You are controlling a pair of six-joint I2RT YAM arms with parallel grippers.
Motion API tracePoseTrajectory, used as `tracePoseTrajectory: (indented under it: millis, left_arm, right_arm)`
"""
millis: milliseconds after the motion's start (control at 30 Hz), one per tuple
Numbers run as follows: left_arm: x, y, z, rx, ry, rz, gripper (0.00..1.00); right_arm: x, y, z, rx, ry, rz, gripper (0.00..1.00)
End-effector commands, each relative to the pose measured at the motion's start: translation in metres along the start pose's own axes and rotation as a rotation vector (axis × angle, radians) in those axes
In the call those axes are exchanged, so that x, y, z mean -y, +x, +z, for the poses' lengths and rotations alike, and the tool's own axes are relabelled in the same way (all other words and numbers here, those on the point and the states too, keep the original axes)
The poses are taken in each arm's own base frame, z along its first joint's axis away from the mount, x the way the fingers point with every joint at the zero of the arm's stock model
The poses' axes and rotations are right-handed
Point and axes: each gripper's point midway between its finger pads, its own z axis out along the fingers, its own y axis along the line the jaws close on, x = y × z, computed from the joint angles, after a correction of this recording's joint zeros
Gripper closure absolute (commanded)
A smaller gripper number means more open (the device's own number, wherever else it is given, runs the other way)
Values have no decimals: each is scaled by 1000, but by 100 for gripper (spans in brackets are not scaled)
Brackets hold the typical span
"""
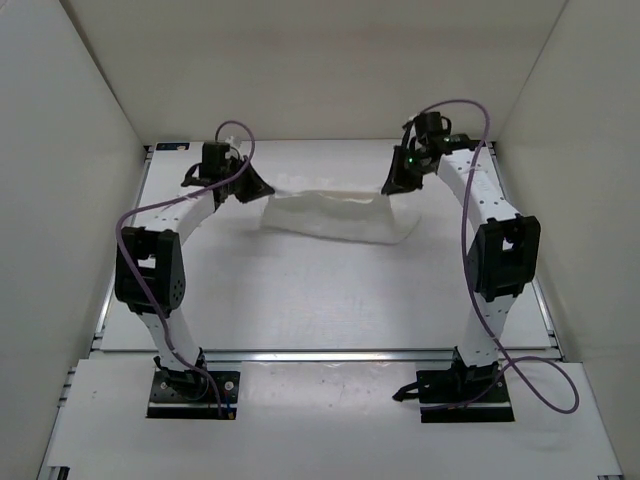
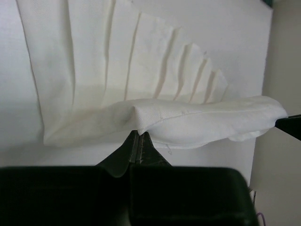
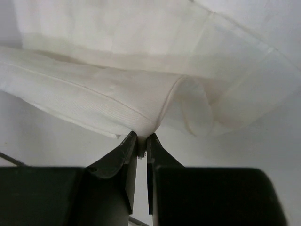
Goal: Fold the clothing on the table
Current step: Fold the skirt
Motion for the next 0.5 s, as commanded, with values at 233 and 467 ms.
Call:
tracePoseTrajectory:
  millis: [233,467]
  left_arm:
    - [67,4,-104,142,109,147,100]
    - [19,140,-125,24,79,153,100]
  right_arm:
    - [-30,11,-95,177,68,-168,100]
    - [15,156,-71,29,49,-44,100]
